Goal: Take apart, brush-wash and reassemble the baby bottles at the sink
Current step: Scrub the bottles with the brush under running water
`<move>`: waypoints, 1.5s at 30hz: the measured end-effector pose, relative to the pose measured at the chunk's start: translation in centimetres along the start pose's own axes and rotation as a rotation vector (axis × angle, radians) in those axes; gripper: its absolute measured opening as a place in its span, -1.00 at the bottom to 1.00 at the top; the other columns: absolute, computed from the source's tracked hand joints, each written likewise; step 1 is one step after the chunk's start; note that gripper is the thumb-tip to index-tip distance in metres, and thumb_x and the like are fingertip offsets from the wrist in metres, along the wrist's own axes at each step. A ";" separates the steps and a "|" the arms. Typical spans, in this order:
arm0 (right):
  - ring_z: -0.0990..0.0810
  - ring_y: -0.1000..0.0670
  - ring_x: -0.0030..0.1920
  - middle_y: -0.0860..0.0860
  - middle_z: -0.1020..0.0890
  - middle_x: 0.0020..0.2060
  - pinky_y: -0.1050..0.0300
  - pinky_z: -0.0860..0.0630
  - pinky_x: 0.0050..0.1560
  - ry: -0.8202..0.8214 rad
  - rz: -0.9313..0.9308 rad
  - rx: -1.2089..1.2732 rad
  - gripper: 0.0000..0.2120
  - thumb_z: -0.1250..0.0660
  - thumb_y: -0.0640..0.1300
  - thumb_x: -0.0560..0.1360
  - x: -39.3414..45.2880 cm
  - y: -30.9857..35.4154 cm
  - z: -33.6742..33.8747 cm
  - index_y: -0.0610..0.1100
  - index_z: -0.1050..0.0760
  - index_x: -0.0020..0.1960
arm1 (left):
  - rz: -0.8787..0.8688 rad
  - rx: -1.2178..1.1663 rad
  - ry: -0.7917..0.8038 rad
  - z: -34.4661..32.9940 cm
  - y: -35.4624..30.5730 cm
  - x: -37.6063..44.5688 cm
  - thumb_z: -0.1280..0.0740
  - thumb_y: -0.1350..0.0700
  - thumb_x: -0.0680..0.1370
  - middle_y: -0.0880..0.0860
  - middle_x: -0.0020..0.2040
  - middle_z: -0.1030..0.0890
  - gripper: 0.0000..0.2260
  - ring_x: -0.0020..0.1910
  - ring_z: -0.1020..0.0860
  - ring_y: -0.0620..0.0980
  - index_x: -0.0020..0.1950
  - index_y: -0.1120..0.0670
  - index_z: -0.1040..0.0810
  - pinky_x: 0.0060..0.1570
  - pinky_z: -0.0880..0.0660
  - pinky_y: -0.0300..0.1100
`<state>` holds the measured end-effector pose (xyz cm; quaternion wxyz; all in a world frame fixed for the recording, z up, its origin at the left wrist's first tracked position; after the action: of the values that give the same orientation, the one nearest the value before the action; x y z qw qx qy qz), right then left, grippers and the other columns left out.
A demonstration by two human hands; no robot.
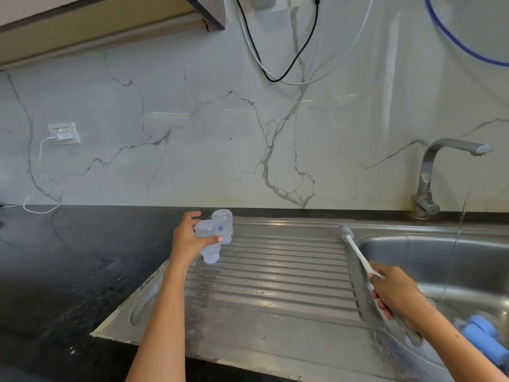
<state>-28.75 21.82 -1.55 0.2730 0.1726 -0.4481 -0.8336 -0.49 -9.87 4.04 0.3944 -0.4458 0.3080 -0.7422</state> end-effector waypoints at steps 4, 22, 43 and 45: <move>-0.38 -0.06 -0.46 -0.14 -0.47 -0.39 0.08 -0.37 -0.43 0.001 -0.004 0.004 -0.66 -0.07 -0.27 0.63 0.1 -0.1 0.0 -0.15 -0.42 0.36 | -0.073 -0.032 -0.062 0.7 -1.1 -0.2 -0.58 0.04 0.32 0.02 0.14 -0.51 -0.37 0.12 -0.48 -0.03 0.33 0.00 -0.41 0.03 -0.41 -0.16; -0.33 -0.03 -0.56 -0.12 -0.42 -0.52 0.24 -0.28 -0.59 -0.149 -0.267 0.132 -0.71 -0.07 -0.31 0.57 1.7 -11.6 15.4 -0.31 -0.49 0.19 | -0.449 -0.056 0.405 -26.0 -19.3 -10.5 -0.45 0.11 0.48 0.09 0.01 -0.63 -0.74 0.02 -0.58 0.01 0.11 0.18 -0.54 0.09 -0.46 -0.13; -0.44 -0.07 -0.46 -0.15 -0.52 -0.38 0.20 -0.42 -0.47 -0.177 -0.358 -0.134 -0.72 -0.08 -0.33 0.51 1.8 -17.8 20.4 -0.24 -0.54 0.05 | -1.370 1.250 1.384 -46.9 -16.3 -24.8 -0.59 -0.02 0.26 0.03 0.36 -0.34 -0.34 0.34 -0.22 0.09 0.33 -0.12 -0.50 0.17 -0.31 -0.14; -0.43 -0.07 -0.45 -0.16 -0.52 -0.38 0.19 -0.42 -0.46 -0.172 -0.356 -0.139 -0.72 -0.08 -0.34 0.50 1.9 -17.9 20.3 -0.26 -0.54 0.05 | -1.400 1.254 1.396 -47.0 -16.0 -25.2 -0.59 -0.04 0.26 0.01 0.36 -0.34 -0.35 0.33 -0.22 0.09 0.32 -0.10 -0.51 0.19 -0.31 -0.14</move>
<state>-46.40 41.93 -5.77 0.0933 0.1583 -0.3735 -0.9093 -40.67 24.73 -12.98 -0.2043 0.2589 -0.2751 -0.9031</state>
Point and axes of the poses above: each hand's wrist, its own x-axis towards the middle knuckle, its own z-axis out of the back of the hand, y = z × x, the point moved 7 cm from there along x, towards the middle knuckle
